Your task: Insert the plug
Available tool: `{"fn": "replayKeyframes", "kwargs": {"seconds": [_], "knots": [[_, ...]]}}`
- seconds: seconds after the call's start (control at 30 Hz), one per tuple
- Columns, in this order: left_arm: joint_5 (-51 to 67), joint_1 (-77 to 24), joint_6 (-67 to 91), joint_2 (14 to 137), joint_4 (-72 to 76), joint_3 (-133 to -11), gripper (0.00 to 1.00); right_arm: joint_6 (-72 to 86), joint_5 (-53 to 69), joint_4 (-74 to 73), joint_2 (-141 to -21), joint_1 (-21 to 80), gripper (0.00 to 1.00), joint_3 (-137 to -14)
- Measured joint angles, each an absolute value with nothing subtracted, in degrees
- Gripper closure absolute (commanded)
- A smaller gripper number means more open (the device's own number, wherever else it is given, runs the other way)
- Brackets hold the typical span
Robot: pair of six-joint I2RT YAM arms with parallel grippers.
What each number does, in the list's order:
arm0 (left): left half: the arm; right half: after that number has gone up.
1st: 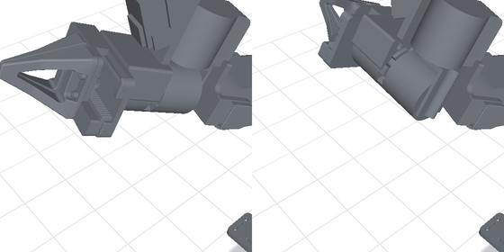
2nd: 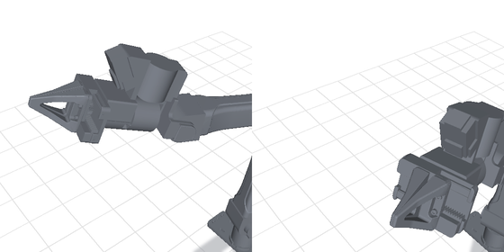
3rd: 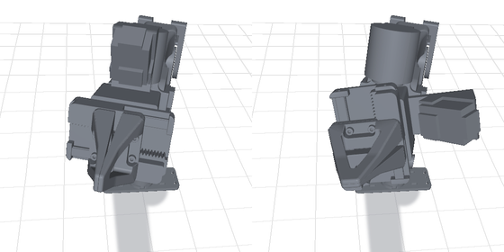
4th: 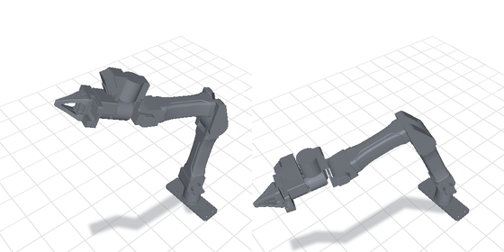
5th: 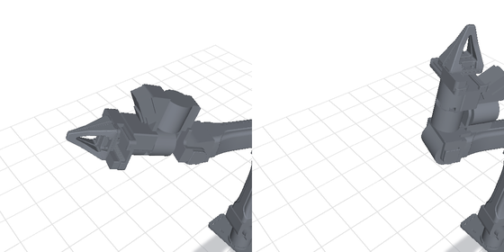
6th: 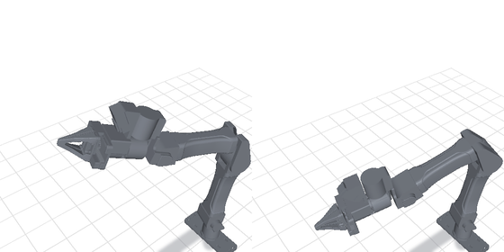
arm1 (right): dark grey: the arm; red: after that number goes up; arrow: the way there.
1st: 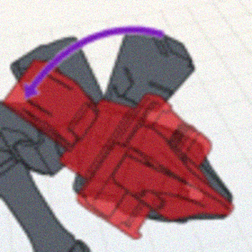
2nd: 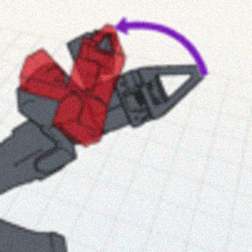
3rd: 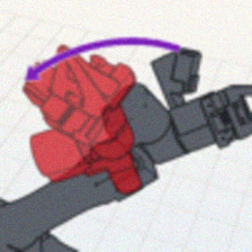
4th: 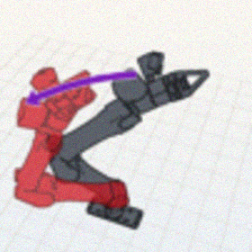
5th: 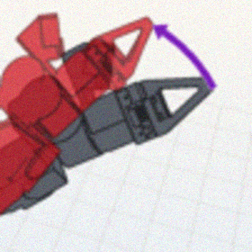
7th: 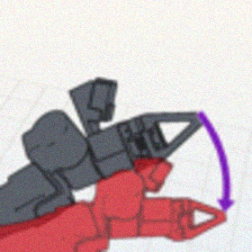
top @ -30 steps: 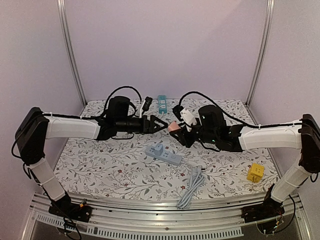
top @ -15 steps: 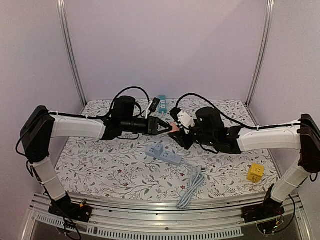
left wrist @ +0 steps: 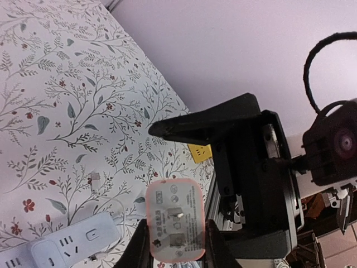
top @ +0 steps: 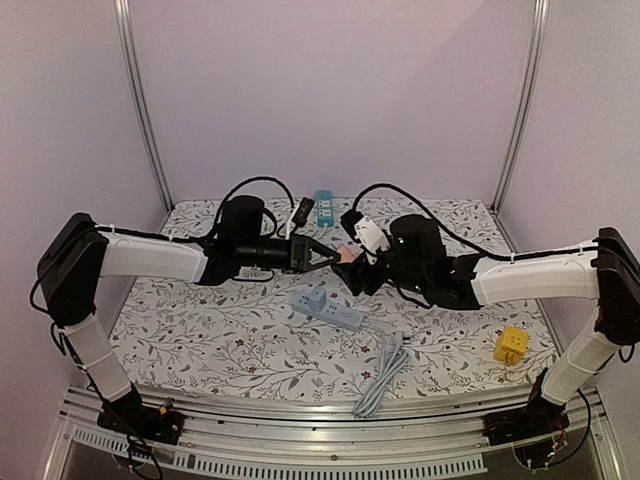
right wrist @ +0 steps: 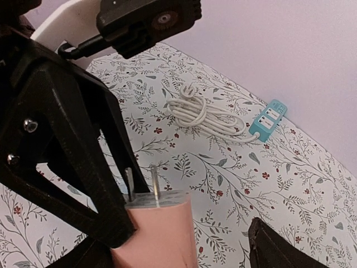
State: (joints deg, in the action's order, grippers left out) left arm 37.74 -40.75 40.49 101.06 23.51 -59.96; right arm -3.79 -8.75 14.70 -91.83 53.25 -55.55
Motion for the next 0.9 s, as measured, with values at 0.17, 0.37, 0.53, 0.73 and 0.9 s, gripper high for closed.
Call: {"fn": "replayKeyframes", "kwargs": {"seconds": [0.17, 0.37, 0.53, 0.73, 0.9], "knots": [[38.3, -38.7, 40.4, 97.4, 26.1, -55.9, 1.0, -1.4, -11.3, 16.4, -92.2, 53.5, 0.01, -55.7], [38.1, -36.2, 40.1, 95.8, 28.9, -54.1, 1.0, 3.5, -15.0, 17.0, -92.5, 53.4, 0.01, -55.4], [38.1, -35.5, 39.9, 94.5, 30.2, -52.8, 1.0, 12.2, -6.4, 20.5, -91.4, 46.3, 0.01, -51.1], [38.6, -35.1, 42.2, 94.5, 35.4, -52.5, 1.0, 24.5, 5.8, 26.4, -86.5, 37.8, 0.1, -44.3], [41.0, -34.9, 48.3, 96.3, 44.9, -52.9, 1.0, 31.1, 17.9, 38.3, -84.3, 37.7, 0.16, -42.6]]}}
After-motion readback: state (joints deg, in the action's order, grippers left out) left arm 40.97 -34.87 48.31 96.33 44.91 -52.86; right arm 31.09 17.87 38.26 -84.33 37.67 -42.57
